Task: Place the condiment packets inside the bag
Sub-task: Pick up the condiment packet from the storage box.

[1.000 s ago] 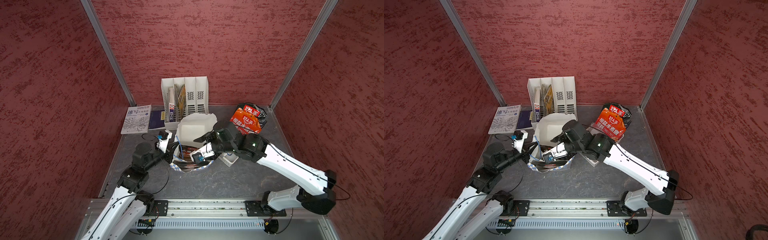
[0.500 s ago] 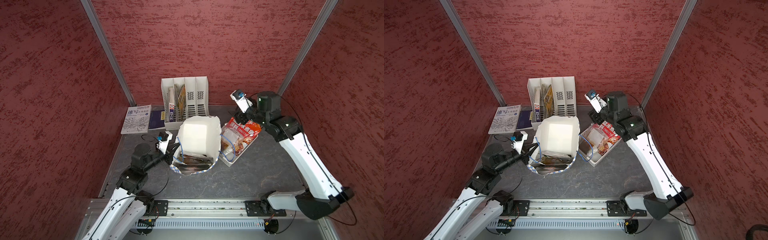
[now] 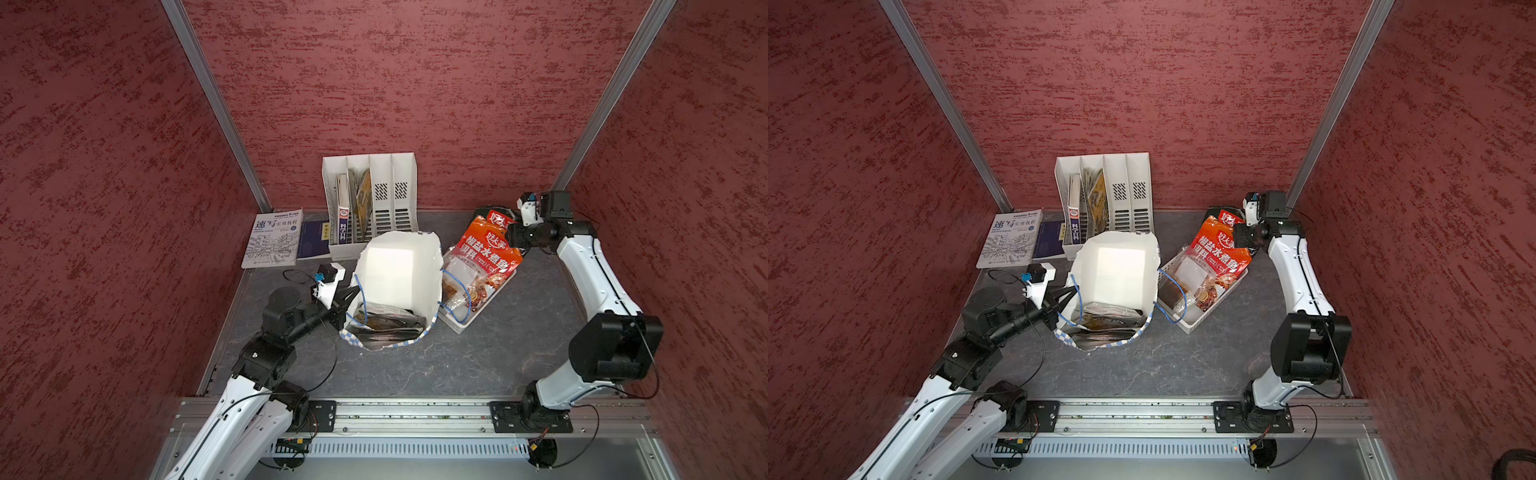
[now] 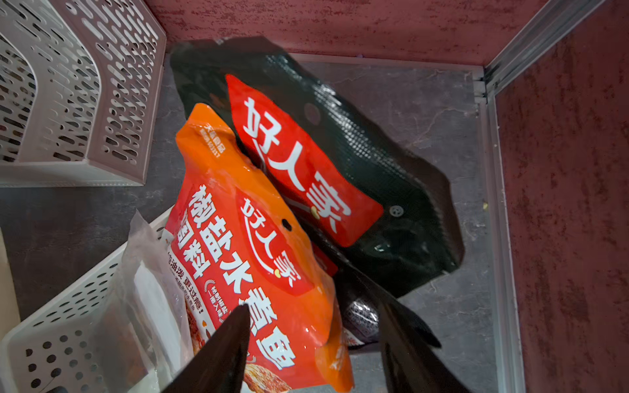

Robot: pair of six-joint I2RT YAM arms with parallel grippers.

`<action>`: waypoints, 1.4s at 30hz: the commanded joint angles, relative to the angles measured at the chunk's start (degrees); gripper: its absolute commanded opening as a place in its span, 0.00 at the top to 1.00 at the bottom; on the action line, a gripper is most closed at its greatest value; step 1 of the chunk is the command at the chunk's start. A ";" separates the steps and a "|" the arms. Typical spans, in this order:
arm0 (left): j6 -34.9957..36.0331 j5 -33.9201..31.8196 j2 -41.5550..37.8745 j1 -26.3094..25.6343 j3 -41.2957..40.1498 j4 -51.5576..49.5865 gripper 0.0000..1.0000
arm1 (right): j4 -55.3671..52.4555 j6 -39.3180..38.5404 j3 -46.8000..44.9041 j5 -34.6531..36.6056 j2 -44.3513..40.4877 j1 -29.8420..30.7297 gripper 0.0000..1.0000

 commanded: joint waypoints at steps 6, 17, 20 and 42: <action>0.93 0.57 -0.61 -0.10 0.07 2.71 1.00 | 1.47 2.13 -1.81 -6.73 5.82 -1.14 0.41; 1.03 0.07 -0.31 -0.15 0.07 2.51 1.00 | 3.55 1.36 -4.86 -26.31 7.41 -1.13 0.45; 1.04 -0.26 -0.30 -0.11 0.05 2.47 1.00 | 3.83 1.85 -6.07 -32.78 6.25 -1.09 0.50; 1.24 -0.02 -0.04 -0.11 0.06 2.39 1.00 | 10.69 -13.45 -9.00 -14.74 -29.91 9.94 1.00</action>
